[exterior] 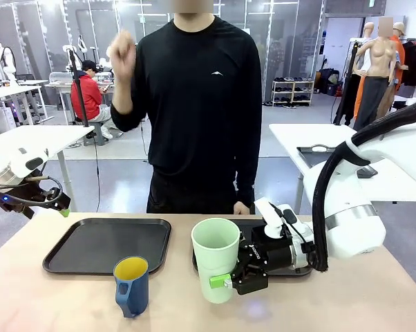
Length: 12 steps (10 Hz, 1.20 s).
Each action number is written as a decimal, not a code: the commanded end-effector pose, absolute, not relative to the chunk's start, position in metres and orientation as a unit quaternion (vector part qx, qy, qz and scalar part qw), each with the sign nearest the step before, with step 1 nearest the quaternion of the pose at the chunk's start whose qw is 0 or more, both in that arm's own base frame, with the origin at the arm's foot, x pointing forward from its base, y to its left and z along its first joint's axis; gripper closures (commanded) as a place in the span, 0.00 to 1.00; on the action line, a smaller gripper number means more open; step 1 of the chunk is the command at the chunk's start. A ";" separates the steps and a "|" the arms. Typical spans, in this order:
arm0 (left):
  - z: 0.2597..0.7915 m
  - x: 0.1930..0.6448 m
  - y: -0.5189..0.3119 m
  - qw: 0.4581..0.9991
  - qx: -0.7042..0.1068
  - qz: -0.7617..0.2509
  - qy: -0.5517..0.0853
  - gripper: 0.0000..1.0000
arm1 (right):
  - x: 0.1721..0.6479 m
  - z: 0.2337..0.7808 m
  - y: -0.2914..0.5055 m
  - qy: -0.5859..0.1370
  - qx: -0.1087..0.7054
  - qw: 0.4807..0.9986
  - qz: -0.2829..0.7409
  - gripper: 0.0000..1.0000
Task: Sort and store the cups by type.
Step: Place the picked Reusable plastic cup into the Flat Tray indicated by the person.
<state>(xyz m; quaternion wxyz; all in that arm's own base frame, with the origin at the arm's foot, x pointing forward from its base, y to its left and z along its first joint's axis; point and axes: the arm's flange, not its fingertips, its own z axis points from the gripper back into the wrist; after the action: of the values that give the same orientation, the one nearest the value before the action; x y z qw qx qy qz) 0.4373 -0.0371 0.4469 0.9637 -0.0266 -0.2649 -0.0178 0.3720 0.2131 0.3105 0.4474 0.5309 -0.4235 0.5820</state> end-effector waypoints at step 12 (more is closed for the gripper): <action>0.447 0.437 -0.036 0.964 -0.029 -0.017 -0.265 0.00 | 0.373 0.311 0.214 -0.428 0.531 0.441 0.584 0.53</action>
<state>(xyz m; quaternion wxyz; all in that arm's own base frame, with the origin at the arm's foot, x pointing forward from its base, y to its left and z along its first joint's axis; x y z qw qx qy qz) 0.4373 -0.0371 0.4469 0.9637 -0.0266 -0.2649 -0.0178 0.3720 0.2131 0.3105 0.4473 0.5309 -0.4235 0.5820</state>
